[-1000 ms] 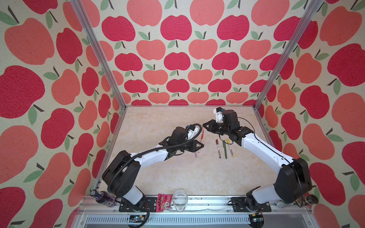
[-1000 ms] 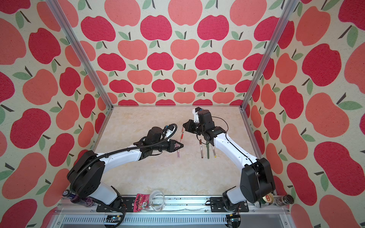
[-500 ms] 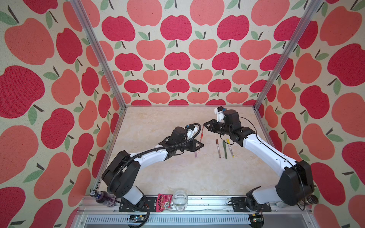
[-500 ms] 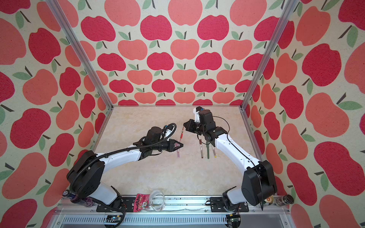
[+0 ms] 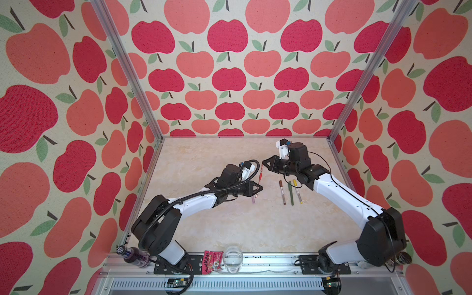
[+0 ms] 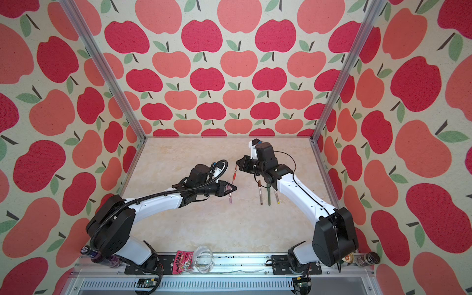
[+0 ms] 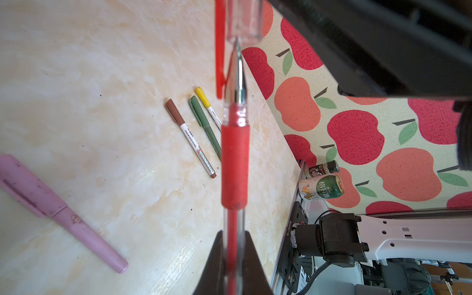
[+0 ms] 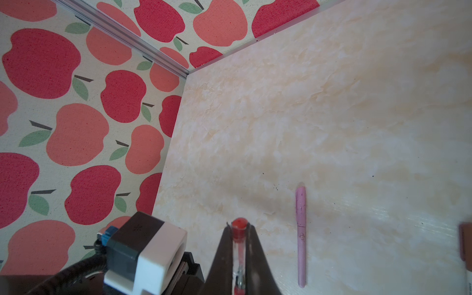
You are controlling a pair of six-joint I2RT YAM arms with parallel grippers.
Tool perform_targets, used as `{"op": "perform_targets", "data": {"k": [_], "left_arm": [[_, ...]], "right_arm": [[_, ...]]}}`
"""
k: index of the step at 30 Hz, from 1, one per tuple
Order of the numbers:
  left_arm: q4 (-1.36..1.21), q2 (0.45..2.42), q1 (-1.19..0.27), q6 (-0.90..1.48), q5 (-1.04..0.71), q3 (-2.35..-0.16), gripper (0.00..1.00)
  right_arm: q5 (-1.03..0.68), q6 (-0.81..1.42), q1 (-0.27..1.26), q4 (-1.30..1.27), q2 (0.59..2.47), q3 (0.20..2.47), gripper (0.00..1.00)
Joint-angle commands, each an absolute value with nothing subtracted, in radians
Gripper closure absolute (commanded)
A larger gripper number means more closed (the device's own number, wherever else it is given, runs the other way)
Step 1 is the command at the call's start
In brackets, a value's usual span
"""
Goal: Insert the pens into the pen caps
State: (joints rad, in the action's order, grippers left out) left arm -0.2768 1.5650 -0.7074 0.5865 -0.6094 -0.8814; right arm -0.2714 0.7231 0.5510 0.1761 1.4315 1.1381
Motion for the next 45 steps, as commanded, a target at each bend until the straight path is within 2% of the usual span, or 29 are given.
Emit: {"op": "perform_targets", "data": {"k": [1, 37, 45], "left_arm": [[-0.298, 1.544, -0.702, 0.588, -0.602, -0.868, 0.98], [-0.321, 1.509, -0.647, 0.573, -0.585, -0.872, 0.98], [-0.293, 1.495, -0.631, 0.506, -0.614, -0.88, 0.98]], "right_arm": [[-0.269, 0.706, 0.562, 0.194, 1.407, 1.131, 0.94], [-0.285, 0.718, 0.624, 0.201, 1.4, 1.083, 0.95], [-0.252, 0.694, 0.63, 0.236, 1.381, 1.114, 0.9]]}}
